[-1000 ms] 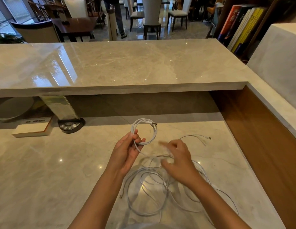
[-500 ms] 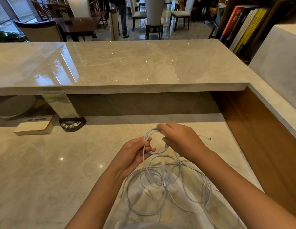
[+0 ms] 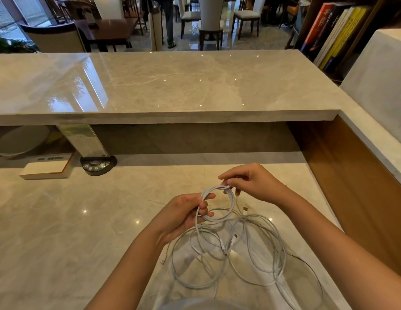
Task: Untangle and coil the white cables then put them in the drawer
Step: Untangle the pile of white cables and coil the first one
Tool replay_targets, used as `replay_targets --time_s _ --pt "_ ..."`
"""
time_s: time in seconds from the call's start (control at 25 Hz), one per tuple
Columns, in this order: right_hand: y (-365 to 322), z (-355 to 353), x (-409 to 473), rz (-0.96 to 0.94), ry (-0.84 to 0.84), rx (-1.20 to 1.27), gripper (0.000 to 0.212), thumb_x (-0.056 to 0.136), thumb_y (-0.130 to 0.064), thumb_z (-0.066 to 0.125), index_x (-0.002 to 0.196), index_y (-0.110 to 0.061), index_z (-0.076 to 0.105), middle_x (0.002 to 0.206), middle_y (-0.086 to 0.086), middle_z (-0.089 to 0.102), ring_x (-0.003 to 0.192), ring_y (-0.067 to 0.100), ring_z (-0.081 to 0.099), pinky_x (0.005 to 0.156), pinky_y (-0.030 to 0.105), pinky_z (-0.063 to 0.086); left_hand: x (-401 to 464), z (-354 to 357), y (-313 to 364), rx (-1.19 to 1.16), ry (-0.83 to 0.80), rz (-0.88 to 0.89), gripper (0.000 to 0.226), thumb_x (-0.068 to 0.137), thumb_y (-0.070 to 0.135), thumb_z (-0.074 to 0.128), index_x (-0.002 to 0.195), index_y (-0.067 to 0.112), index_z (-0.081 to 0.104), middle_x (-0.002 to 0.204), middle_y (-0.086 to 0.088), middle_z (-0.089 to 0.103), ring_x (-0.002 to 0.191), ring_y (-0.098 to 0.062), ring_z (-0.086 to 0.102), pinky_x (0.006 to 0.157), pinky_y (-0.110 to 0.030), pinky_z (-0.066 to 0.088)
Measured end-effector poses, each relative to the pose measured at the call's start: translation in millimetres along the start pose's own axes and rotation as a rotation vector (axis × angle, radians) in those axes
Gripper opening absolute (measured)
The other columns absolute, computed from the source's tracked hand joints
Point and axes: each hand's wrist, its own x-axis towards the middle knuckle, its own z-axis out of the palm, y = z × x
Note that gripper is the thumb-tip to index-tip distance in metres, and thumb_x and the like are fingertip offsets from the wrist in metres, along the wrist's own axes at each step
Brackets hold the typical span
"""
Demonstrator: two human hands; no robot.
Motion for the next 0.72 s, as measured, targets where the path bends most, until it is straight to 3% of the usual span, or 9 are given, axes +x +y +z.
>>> replay_targets --time_s 0.16,0.24,0.32,0.36,0.4,0.48,0.52,0.6,0.72 --pt "5 5 -1 0.085 0.091 0.285 0.019 0.085 -0.004 0.061 0.099 -0.014 0.07 0.086 0.004 0.071 0.075 0.019 0.066 0.061 0.02 0.054 -1 -3 1 -0.014 -0.086 -0.047 0.021 0.092 0.001 0.041 0.092 0.0 0.062 0.062 -0.002 0.056 0.056 -0.01 0.058 0.08 -0.028 0.055" --pt "5 16 0 0.123 0.205 0.403 0.022 0.084 -0.004 0.063 0.104 -0.012 0.066 0.088 0.005 0.067 0.08 0.017 0.065 0.063 0.02 0.055 4 -2 0 -0.083 -0.015 0.021 0.021 0.092 -0.001 0.04 0.086 0.002 0.06 0.059 -0.002 0.056 0.054 -0.009 0.058 0.081 -0.029 0.055" --pt "4 25 -8 0.165 0.425 0.329 0.021 0.084 -0.015 0.065 0.104 -0.016 0.063 0.088 -0.001 0.064 0.082 0.012 0.062 0.067 0.021 0.053 10 -2 -2 -0.251 0.105 0.124 0.023 0.093 -0.001 0.039 0.083 0.002 0.059 0.058 -0.002 0.056 0.052 -0.009 0.059 0.08 -0.028 0.055" --pt "5 27 -18 0.176 0.546 0.251 0.009 0.085 -0.02 0.064 0.093 -0.016 0.063 0.082 -0.002 0.062 0.075 0.007 0.059 0.065 0.021 0.049 12 -4 -2 -0.337 0.148 0.178 0.023 0.094 0.001 0.038 0.082 0.003 0.058 0.058 -0.003 0.057 0.053 -0.009 0.059 0.079 -0.028 0.055" --pt "8 31 -30 0.203 0.624 0.182 0.015 0.088 -0.024 0.06 0.078 -0.013 0.061 0.07 -0.001 0.059 0.064 0.004 0.054 0.059 0.022 0.044 13 -6 -1 -0.411 0.167 0.225 0.024 0.095 0.003 0.037 0.083 0.004 0.057 0.059 -0.003 0.057 0.054 -0.009 0.059 0.079 -0.028 0.055" --pt "12 44 -54 0.393 0.54 0.187 0.043 0.094 -0.031 0.048 0.056 -0.011 0.056 0.051 -0.001 0.055 0.042 0.002 0.045 0.05 0.025 0.036 12 -10 1 -0.505 0.157 0.279 0.024 0.096 0.006 0.035 0.084 0.006 0.056 0.058 -0.002 0.057 0.056 -0.009 0.058 0.078 -0.026 0.057" --pt "11 52 -60 0.512 0.428 0.326 0.047 0.096 -0.032 0.044 0.058 -0.01 0.059 0.051 0.0 0.06 0.036 0.003 0.043 0.046 0.022 0.035 12 -9 2 -0.521 0.142 0.288 0.024 0.096 0.006 0.034 0.085 0.007 0.056 0.059 -0.002 0.057 0.057 -0.009 0.058 0.077 -0.025 0.057" --pt "8 65 -59 0.638 0.295 0.767 0.034 0.097 -0.028 0.045 0.083 -0.005 0.064 0.074 0.011 0.072 0.034 0.008 0.045 0.036 0.018 0.034 10 -4 1 -0.505 0.109 0.288 0.025 0.096 0.007 0.033 0.085 0.008 0.056 0.06 -0.002 0.057 0.058 -0.009 0.059 0.077 -0.025 0.056" --pt "10 56 -40 0.61 0.44 1.185 0.016 0.094 -0.013 0.05 0.105 -0.002 0.054 0.089 0.017 0.069 0.032 0.007 0.044 0.031 0.014 0.034 8 4 -6 -0.452 0.085 0.272 0.021 0.094 0.008 0.036 0.086 0.007 0.056 0.062 -0.002 0.058 0.058 -0.01 0.06 0.079 -0.027 0.055"
